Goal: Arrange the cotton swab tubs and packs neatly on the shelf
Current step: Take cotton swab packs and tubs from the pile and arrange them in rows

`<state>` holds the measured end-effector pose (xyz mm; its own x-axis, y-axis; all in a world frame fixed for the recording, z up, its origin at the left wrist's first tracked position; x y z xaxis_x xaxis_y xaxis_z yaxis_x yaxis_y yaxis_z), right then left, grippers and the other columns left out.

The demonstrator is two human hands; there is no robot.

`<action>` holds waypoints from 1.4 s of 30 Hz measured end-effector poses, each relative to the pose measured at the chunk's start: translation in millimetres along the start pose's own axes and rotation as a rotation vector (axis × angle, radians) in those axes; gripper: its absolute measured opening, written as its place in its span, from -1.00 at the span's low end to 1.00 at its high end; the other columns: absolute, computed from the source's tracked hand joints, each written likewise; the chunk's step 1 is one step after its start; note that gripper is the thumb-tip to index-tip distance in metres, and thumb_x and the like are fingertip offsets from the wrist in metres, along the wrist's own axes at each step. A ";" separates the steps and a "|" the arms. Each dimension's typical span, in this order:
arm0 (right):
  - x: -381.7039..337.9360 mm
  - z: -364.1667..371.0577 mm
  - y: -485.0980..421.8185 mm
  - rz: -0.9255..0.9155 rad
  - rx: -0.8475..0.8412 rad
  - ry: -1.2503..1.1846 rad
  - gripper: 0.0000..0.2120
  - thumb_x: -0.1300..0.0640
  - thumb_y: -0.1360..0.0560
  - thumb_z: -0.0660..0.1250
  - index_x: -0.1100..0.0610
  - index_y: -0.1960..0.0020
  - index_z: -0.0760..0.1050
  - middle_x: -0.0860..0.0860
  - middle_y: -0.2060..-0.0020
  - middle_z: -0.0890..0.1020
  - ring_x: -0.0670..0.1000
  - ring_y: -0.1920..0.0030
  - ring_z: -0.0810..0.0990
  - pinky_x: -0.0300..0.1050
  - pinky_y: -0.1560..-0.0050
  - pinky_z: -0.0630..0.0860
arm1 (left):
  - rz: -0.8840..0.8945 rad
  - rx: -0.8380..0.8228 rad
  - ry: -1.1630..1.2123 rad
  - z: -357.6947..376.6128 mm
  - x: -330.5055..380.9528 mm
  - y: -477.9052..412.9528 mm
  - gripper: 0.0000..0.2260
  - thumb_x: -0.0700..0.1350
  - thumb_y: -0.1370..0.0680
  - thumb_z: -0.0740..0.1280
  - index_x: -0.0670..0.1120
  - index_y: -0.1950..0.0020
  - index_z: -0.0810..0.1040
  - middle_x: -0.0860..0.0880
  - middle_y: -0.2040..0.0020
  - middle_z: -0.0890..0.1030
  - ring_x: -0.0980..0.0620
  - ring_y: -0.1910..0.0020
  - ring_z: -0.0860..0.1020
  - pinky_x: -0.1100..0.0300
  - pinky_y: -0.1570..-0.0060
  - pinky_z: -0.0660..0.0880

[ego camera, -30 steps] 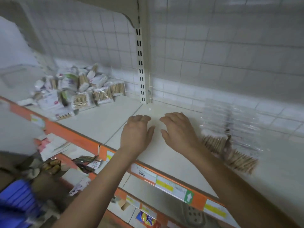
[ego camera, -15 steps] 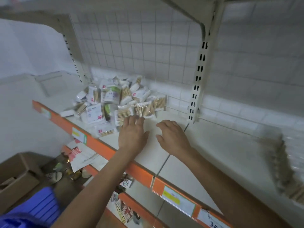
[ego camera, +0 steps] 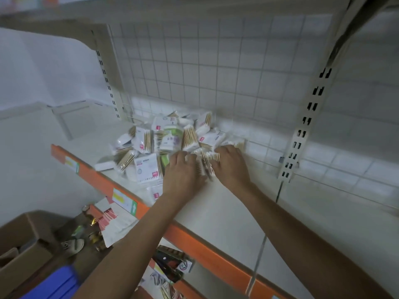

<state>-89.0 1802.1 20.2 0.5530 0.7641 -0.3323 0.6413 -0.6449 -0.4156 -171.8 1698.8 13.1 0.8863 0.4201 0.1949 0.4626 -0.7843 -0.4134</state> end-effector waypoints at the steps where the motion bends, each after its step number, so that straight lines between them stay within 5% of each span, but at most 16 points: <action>1: -1.4 -1.8 -5.2 0.002 0.004 -0.007 -0.66 0.04 -0.52 0.28 0.18 -0.24 0.45 0.12 -0.18 0.49 0.14 -0.22 0.39 -0.10 -0.23 0.27 | 0.008 0.038 0.022 -4.3 0.0 -3.2 -0.53 0.02 -0.43 0.40 -0.21 -0.25 0.48 -0.24 -0.23 0.47 -0.27 -0.26 0.39 -0.09 -0.20 0.38; 4: -4.8 -6.8 -19.6 -0.008 0.048 -0.025 -0.62 0.03 -0.52 0.29 0.19 -0.26 0.44 0.14 -0.19 0.47 0.15 -0.22 0.38 -0.09 -0.24 0.28 | 0.037 0.222 0.025 -19.7 -2.7 -13.4 -0.64 0.01 -0.44 0.31 -0.21 -0.10 0.56 -0.23 -0.08 0.56 -0.28 -0.08 0.50 -0.05 -0.08 0.46; 7: -8.0 -8.0 -33.2 -0.010 0.070 -0.008 -0.56 -0.01 -0.52 0.30 0.19 -0.31 0.40 0.13 -0.23 0.44 0.14 -0.24 0.35 -0.07 -0.27 0.28 | -0.007 0.318 -0.005 -29.8 -14.5 -26.4 -0.62 0.02 -0.42 0.44 -0.24 -0.06 0.54 -0.24 -0.06 0.55 -0.26 -0.02 0.50 -0.04 -0.02 0.46; 12: -20.6 -9.9 -58.5 -0.004 0.091 -0.016 -0.49 0.00 -0.51 0.31 0.13 -0.39 0.30 0.14 -0.24 0.43 0.15 -0.24 0.34 -0.06 -0.25 0.30 | -0.152 0.232 -0.050 -28.0 -38.6 -45.9 -0.40 0.12 -0.37 0.49 -0.23 -0.21 0.43 -0.31 -0.16 0.50 -0.32 -0.15 0.46 -0.14 -0.15 0.40; 16: -28.0 5.8 -73.7 -0.008 0.011 0.017 -0.46 -0.05 -0.55 0.22 -0.02 -0.48 0.16 0.18 -0.20 0.47 0.19 -0.20 0.38 0.00 -0.18 0.35 | -0.279 0.155 -0.002 -27.4 -47.8 -49.3 -0.45 0.04 -0.50 0.33 -0.22 -0.37 0.28 -0.34 -0.25 0.43 -0.32 -0.30 0.35 -0.16 -0.25 0.33; 19: -28.7 14.8 -79.4 -0.001 -0.027 0.051 -0.53 -0.07 -0.57 0.17 0.00 -0.45 0.25 0.17 -0.20 0.49 0.19 -0.23 0.37 0.02 -0.21 0.33 | -0.288 0.154 0.060 -28.4 -48.5 -49.3 -0.52 -0.09 -0.51 0.29 -0.24 -0.36 0.28 -0.35 -0.22 0.47 -0.30 -0.33 0.34 -0.10 -0.39 0.21; 26: -23.6 -5.2 -72.7 -0.014 0.128 -0.120 -0.63 0.07 -0.53 0.29 0.09 -0.32 0.43 0.12 -0.19 0.51 0.14 -0.22 0.41 -0.06 -0.22 0.34 | -0.189 0.273 0.146 -30.9 -43.7 -50.9 -0.55 -0.09 -0.50 0.33 -0.25 -0.32 0.36 -0.31 -0.15 0.53 -0.32 -0.19 0.45 -0.09 -0.30 0.26; 33: 15.6 -57.4 -37.7 0.126 0.328 -0.362 -0.65 0.33 -0.48 0.29 0.10 -0.22 0.50 0.10 -0.18 0.50 0.03 -0.11 0.52 -0.67 0.08 0.19 | -0.080 0.289 0.392 -22.3 5.1 -46.7 -0.46 0.00 -0.48 0.37 -0.15 -0.39 0.30 -0.18 -0.16 0.55 -0.19 -0.07 0.53 -0.01 0.06 0.52; 39: 59.7 -98.4 18.5 0.225 0.374 -0.378 -0.52 0.33 -0.43 0.30 0.07 -0.32 0.41 0.08 -0.13 0.55 0.02 -0.08 0.52 -0.16 -0.08 0.49 | -0.015 0.190 0.570 -1.1 60.4 -34.2 -0.42 -0.05 -0.43 0.44 -0.15 -0.36 0.30 -0.15 -0.13 0.56 -0.17 -0.04 0.56 0.10 0.12 0.44; 42: 87.6 -113.9 50.4 0.309 0.374 -0.374 -0.53 0.30 -0.43 0.31 0.08 -0.31 0.39 0.05 -0.15 0.55 0.04 -0.12 0.54 -0.12 -0.06 0.52 | 0.002 0.143 0.622 8.7 93.9 -22.9 -0.42 -0.09 -0.40 0.47 -0.15 -0.34 0.33 -0.12 -0.13 0.55 -0.10 -0.06 0.54 0.22 0.13 0.35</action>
<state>52.4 1834.6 66.6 0.4161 0.5401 -0.7315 0.2133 -0.8400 -0.4989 -99.4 1760.2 33.1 0.7534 0.0419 0.6562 0.4920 -0.6980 -0.5203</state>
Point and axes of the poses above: each hand's wrist, its own y-axis away from the middle knuckle, its own z-axis out of the palm, x = y × z, the point moved 7 cm from there along -y, towards the middle knuckle
